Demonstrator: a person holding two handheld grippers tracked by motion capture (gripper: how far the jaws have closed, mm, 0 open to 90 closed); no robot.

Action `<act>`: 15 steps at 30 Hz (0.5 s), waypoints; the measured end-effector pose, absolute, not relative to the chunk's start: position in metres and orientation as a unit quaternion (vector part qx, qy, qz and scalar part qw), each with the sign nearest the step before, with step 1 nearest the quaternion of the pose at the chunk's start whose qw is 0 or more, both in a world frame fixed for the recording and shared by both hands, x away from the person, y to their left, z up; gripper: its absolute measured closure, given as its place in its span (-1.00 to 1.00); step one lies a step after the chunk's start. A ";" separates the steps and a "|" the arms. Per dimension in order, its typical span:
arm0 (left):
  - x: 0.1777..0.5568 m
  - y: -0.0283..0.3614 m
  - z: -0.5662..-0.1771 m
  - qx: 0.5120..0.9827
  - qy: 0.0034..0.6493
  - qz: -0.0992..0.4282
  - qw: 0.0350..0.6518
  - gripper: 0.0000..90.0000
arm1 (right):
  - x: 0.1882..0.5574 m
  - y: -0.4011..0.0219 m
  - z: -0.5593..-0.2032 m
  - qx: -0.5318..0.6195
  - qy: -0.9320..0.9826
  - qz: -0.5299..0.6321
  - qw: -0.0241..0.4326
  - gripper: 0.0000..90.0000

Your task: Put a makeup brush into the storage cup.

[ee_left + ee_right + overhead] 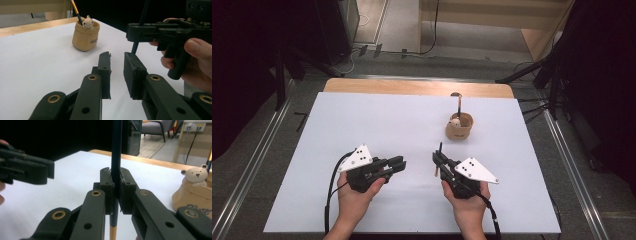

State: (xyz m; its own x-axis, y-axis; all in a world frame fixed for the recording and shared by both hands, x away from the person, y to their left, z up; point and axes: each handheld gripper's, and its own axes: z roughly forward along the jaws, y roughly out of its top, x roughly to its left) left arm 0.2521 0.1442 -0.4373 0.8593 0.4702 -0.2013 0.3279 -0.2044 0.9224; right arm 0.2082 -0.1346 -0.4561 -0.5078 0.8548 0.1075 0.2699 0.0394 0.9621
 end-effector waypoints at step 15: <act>0.252 0.145 -0.432 0.780 0.250 0.055 0.571 0.59 | 0.207 -0.123 -0.458 0.381 0.716 0.493 0.316 0.89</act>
